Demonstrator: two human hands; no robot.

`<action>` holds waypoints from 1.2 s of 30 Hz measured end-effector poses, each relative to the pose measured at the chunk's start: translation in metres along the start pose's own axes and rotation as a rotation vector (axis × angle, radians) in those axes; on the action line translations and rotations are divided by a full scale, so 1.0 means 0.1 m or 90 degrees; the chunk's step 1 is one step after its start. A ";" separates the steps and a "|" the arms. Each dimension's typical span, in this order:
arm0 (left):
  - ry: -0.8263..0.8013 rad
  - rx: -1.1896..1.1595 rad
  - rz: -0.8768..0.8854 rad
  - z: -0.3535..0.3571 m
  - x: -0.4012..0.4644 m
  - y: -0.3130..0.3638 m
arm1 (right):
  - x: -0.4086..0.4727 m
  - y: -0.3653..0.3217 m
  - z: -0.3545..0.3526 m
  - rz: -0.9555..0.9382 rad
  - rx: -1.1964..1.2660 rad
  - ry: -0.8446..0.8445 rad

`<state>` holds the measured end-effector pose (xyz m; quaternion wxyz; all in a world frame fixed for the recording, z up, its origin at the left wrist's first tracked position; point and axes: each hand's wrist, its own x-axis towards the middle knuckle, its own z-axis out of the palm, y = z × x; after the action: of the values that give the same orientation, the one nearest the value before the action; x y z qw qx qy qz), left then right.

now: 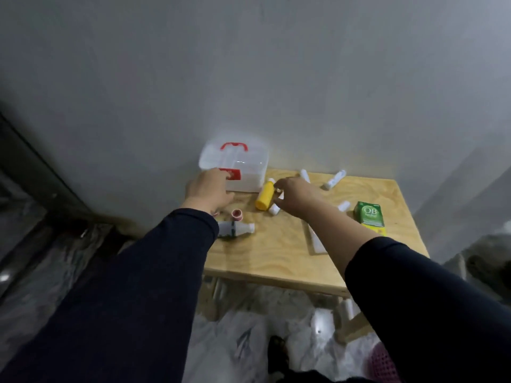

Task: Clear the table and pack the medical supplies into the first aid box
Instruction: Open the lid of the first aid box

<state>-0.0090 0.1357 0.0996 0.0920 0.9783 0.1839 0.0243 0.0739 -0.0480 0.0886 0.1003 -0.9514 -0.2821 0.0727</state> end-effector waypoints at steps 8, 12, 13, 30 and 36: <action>-0.045 -0.001 -0.028 0.16 0.86 -0.27 | 1.09 -0.27 0.09 -0.156 -0.006 0.020; -0.045 -0.002 -0.032 0.29 1.14 -0.39 | 1.44 -0.38 0.31 -0.206 -0.017 0.031; -0.038 -0.002 -0.034 0.31 1.20 -0.43 | 1.49 -0.41 0.38 -0.212 -0.023 0.036; 0.013 0.043 0.196 0.64 1.52 -1.03 | 1.70 -0.65 1.07 -0.114 -0.291 0.177; 0.036 0.060 0.256 0.70 1.57 -1.16 | 1.69 -0.72 1.09 -0.103 -0.303 0.230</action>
<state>0.1020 0.2877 0.0112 0.0345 0.9975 -0.0119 0.0612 0.1554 0.1203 -0.0145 -0.0715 -0.9201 -0.3436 -0.1737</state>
